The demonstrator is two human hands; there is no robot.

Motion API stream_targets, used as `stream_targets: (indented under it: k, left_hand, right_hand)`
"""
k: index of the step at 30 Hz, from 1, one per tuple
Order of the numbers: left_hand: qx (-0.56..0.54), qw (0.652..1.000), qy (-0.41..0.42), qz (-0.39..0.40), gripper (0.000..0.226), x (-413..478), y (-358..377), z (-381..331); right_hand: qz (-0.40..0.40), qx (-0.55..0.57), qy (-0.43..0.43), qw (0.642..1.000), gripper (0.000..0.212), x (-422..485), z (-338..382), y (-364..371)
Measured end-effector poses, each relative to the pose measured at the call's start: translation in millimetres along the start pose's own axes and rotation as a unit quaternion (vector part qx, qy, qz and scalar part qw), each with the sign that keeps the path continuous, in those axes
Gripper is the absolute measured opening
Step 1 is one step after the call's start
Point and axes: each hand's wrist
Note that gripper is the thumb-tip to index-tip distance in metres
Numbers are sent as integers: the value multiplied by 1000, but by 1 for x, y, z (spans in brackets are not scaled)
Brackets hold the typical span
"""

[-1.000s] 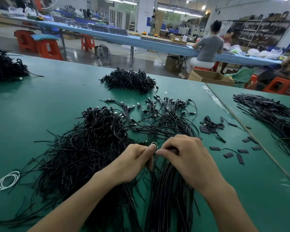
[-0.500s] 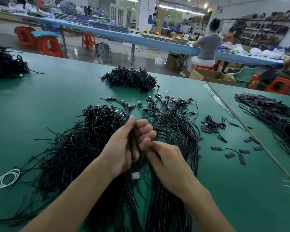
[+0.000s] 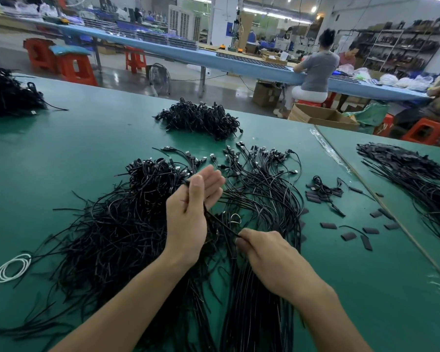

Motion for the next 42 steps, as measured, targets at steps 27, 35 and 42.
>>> stream_targets:
  k: [27,35,42]
  left_hand:
    - [301,861,-159,377,59,5,-31,6]
    - [115,821,-246,502,57,2,-34,-5]
    - [-14,899,-322,297,55,5,-22,-3]
  right_hand:
    - [-160,-61,-4,985,32,17,-32,-35]
    - [-139,155,-49,977,13,23,-28,-15]
    - [-196,254,-19,947,20,15,-26,14]
Point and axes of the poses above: each hand's wrist, its own x-axis towards the middle knuckle, its own y-axis out of the palm, z = x × y, and after that the axes turned 15 degrees about x, right-handed
